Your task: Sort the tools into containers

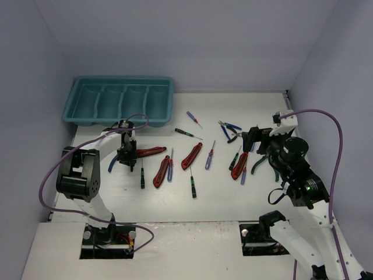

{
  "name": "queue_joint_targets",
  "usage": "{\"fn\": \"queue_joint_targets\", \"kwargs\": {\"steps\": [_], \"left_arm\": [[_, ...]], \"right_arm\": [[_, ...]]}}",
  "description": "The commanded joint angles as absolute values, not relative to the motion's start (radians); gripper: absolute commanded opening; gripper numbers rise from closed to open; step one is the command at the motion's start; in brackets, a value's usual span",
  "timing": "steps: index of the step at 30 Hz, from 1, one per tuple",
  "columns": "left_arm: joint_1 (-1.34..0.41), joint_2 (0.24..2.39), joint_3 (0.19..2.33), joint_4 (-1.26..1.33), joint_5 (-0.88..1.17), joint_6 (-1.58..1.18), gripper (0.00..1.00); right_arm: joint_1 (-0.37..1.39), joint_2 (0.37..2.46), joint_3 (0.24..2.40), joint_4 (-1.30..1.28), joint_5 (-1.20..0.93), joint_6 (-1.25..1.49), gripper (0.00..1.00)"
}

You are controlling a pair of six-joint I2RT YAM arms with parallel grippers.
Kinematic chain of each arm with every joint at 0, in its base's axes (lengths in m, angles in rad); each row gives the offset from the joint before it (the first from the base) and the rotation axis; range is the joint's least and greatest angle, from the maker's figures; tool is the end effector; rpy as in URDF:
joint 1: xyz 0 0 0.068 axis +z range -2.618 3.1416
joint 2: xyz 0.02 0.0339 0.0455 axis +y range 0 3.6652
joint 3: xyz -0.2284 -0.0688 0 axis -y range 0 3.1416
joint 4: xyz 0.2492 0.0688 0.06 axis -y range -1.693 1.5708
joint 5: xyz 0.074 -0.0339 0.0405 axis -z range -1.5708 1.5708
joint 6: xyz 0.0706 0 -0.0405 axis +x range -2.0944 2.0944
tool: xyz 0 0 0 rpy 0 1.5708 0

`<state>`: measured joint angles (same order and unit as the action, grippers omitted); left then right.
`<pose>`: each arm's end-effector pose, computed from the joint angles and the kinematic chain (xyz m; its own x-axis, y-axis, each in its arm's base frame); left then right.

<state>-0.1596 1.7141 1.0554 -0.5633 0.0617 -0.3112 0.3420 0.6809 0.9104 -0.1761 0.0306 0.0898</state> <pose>0.3308 -0.0577 0.0987 -0.9382 -0.1585 -0.3076 -0.1133 0.9806 -0.1598 0.2041 0.0704 0.3801 0.0226 0.1032 -0.9944 -0.3097 0.9465 0.0912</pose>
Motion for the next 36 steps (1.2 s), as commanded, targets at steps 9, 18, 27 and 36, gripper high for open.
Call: {"fn": "queue_joint_targets", "kwargs": {"steps": [9, 18, 27, 36], "left_arm": [[-0.16, 1.483, 1.135, -0.672, -0.148, -0.336, 0.0], [-0.134, 1.501, 1.569, -0.788, -0.515, -0.076, 0.0], [-0.037, 1.921, 2.123, -0.77, -0.697, 0.106, 0.0], [0.057, 2.172, 2.233, -0.551, -0.724, 0.206, 0.0]], "right_arm": [[0.347, 0.676, 0.918, -0.109, 0.057, 0.078, 1.0], [0.347, 0.667, 0.926, -0.116, 0.066, 0.055, 1.0], [0.352, 0.678, 0.898, -0.124, 0.038, 0.085, 1.0], [0.353, 0.697, 0.923, -0.189, 0.015, 0.098, 1.0]]}}
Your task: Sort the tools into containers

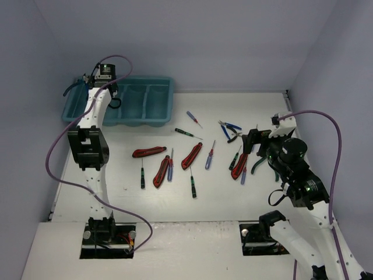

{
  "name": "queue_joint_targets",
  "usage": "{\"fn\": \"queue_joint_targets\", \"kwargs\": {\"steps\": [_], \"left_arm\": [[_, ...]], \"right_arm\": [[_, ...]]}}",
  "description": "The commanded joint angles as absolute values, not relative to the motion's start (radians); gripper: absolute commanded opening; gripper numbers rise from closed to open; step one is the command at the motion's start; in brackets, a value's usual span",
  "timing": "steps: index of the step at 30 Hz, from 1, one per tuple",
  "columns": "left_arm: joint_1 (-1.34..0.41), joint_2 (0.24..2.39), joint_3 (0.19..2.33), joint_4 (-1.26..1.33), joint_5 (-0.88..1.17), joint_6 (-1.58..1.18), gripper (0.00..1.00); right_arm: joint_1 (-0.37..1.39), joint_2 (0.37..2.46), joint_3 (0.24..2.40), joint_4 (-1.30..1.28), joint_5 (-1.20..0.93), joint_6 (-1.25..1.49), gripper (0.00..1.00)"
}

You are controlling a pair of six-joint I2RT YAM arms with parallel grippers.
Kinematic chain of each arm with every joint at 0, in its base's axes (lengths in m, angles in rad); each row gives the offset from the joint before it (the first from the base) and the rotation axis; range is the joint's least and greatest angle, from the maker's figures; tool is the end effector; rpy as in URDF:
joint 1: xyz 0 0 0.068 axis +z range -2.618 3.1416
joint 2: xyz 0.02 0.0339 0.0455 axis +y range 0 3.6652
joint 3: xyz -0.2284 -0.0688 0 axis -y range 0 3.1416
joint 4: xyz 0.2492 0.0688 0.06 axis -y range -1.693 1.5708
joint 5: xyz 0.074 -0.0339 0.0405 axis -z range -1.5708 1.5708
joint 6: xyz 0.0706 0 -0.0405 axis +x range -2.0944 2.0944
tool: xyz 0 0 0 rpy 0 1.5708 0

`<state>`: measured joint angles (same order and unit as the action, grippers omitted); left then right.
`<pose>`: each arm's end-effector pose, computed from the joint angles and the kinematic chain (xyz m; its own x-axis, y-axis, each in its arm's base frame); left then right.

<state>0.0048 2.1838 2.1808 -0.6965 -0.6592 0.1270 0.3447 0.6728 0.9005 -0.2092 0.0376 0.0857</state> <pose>0.4999 0.0456 0.2760 -0.6985 0.0968 -0.7091 -0.3871 0.7823 0.4881 0.2034 0.0702 0.3732 -0.0085 0.0878 -0.9961 -0.3027 0.9492 0.0863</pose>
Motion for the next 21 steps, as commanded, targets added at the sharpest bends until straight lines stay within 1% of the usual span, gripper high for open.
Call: {"fn": "queue_joint_targets", "kwargs": {"steps": [1, 8, 15, 21], "left_arm": [[0.066, 2.194, 2.236, -0.534, -0.719, 0.214, 0.0], [0.089, 2.316, 2.287, -0.465, -0.672, 0.259, 0.0], [0.113, 2.362, 2.264, -0.409, -0.558, 0.257, 0.01], [0.141, 2.392, 2.267, -0.4, -0.541, 0.252, 0.03]], "right_arm": [[0.353, 0.705, 0.926, -0.196, 0.012, 0.099, 1.0], [0.353, 0.761, 0.931, -0.207, 0.009, 0.126, 1.0], [0.353, 0.803, 0.957, -0.209, 0.008, 0.132, 1.0], [0.353, 0.789, 0.958, -0.21, -0.012, 0.161, 1.0]]}}
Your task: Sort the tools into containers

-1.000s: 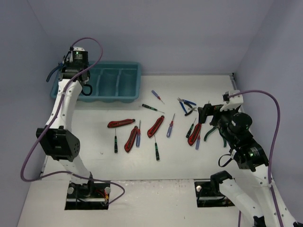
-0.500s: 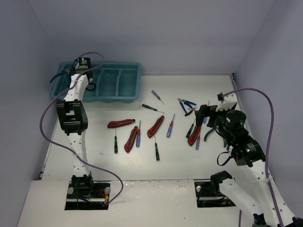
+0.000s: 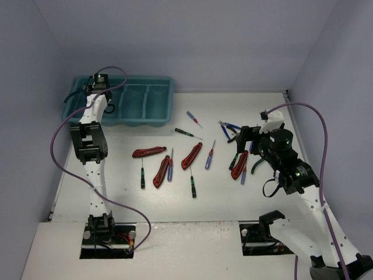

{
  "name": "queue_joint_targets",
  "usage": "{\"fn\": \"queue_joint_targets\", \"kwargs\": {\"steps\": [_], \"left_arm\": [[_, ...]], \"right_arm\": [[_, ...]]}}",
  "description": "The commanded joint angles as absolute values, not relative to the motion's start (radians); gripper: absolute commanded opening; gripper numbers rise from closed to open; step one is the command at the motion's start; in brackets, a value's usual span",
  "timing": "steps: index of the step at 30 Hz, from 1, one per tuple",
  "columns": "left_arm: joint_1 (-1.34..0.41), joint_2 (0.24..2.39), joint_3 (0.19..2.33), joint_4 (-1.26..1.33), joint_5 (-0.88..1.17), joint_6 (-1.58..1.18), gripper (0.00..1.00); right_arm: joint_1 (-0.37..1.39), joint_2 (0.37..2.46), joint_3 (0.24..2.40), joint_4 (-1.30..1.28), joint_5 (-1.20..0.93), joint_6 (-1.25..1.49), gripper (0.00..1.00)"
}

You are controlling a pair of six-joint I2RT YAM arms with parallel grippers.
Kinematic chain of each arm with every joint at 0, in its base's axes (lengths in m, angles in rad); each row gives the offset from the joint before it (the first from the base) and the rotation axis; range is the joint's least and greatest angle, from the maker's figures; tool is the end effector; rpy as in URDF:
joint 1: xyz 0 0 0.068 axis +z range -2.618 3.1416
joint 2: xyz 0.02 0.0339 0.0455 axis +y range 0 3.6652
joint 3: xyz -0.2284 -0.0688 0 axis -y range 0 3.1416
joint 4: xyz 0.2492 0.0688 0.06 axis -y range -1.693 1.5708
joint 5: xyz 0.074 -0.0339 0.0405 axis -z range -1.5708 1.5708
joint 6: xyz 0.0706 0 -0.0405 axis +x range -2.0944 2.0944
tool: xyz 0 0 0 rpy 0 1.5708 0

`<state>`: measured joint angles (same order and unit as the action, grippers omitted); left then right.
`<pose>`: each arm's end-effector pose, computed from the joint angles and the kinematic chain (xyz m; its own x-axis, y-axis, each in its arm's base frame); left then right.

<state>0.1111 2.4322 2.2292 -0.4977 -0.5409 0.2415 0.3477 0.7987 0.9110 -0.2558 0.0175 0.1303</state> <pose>0.5449 0.0974 0.1841 -0.7385 0.1239 -0.6628 -0.3189 0.8020 0.5052 0.2304 0.0822 0.3440 -0.1755 0.0746 -0.9817 -0.3042 0.9442 0.1261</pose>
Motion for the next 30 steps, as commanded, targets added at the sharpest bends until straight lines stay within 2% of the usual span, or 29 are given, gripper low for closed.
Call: {"fn": "queue_joint_targets", "kwargs": {"steps": [1, 5, 7, 17, 24, 30], "left_arm": [[0.148, 2.394, 2.267, -0.398, -0.536, 0.25, 0.04], [0.167, 2.395, 2.261, -0.391, -0.513, 0.235, 0.06], [0.169, 2.396, 2.253, -0.373, -0.505, 0.239, 0.09], [0.165, 2.388, 2.248, -0.353, -0.468, 0.241, 0.45], [0.145, 2.307, 2.211, -0.361, -0.462, 0.217, 0.55], [0.07, 2.12, 2.162, -0.455, -0.418, 0.161, 0.6]], "right_arm": [[0.353, 0.785, 0.954, -0.21, -0.024, 0.164, 1.0], [0.353, 0.788, 0.948, -0.212, -0.041, 0.166, 1.0], [0.353, 0.798, 0.948, -0.212, -0.044, 0.164, 1.0], [0.353, 0.811, 0.947, -0.212, -0.049, 0.161, 1.0], [0.353, 0.808, 0.951, -0.212, -0.037, 0.147, 1.0], [0.352, 0.802, 0.963, -0.212, -0.015, 0.115, 1.0]]}}
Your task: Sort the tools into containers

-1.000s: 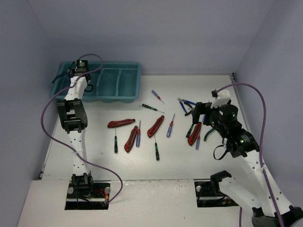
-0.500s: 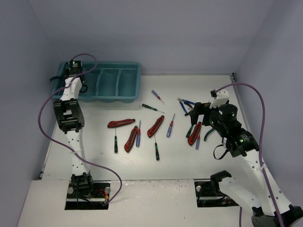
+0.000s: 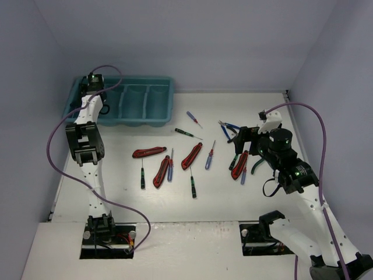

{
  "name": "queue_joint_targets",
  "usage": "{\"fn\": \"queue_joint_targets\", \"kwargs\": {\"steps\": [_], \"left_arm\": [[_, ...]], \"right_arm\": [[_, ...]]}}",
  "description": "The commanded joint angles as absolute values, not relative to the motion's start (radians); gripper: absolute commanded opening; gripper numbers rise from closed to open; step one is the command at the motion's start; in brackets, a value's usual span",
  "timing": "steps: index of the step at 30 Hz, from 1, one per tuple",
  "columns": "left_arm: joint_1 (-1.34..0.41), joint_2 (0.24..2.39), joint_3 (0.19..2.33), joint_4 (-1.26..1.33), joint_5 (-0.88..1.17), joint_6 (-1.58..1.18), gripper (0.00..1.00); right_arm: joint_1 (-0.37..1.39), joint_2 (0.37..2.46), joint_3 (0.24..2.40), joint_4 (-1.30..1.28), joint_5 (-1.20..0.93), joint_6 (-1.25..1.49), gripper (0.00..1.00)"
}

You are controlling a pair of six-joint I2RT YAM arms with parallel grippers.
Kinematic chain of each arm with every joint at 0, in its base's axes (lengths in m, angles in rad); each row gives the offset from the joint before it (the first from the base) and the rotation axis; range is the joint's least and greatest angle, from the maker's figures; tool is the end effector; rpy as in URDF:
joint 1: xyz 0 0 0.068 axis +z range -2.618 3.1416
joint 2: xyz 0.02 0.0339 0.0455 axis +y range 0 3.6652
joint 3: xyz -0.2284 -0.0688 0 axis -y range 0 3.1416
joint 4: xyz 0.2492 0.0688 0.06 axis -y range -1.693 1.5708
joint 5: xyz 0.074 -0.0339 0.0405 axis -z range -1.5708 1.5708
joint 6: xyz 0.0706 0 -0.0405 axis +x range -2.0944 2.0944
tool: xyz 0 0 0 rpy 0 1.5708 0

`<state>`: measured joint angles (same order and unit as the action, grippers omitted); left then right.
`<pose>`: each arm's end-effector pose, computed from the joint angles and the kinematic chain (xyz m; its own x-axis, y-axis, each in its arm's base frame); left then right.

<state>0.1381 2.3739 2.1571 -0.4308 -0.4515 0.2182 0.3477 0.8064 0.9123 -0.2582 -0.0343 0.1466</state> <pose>0.5408 0.1063 0.1941 -0.6848 0.1015 -0.7216 -0.3281 0.8413 0.4296 0.2307 0.0862 0.3424 -0.1955 0.0844 -0.9771 -0.3476 0.9257 0.1495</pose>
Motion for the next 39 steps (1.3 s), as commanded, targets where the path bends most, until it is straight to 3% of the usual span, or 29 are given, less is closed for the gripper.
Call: {"fn": "queue_joint_targets", "kwargs": {"steps": [1, 12, 22, 30, 35, 39], "left_arm": [[0.048, 2.082, 2.147, -0.473, -0.396, 0.145, 0.61], [-0.339, 1.66, 1.776, -0.635, -0.111, -0.182, 0.7], [-0.629, 1.589, 1.518, -0.63, -0.027, -0.332, 0.7], [-0.722, 1.543, 1.451, -0.632, -0.052, -0.393, 0.72], [-0.724, 1.452, 1.356, -0.631, -0.053, -0.415, 0.73], [-0.725, 1.365, 1.291, -0.63, -0.063, -0.429, 0.74]], "right_arm": [[0.351, 0.8, 0.965, -0.212, -0.012, 0.11, 1.0], [0.351, 0.785, 0.95, -0.212, 0.078, 0.084, 1.0], [0.347, 0.793, 0.911, -0.218, 0.134, 0.184, 0.99], [0.303, 0.972, 0.865, -0.218, 0.154, 0.327, 0.92], [0.17, 1.102, 0.859, -0.216, 0.057, 0.386, 0.83], [0.105, 1.177, 0.867, -0.215, 0.1, 0.399, 0.78]]}}
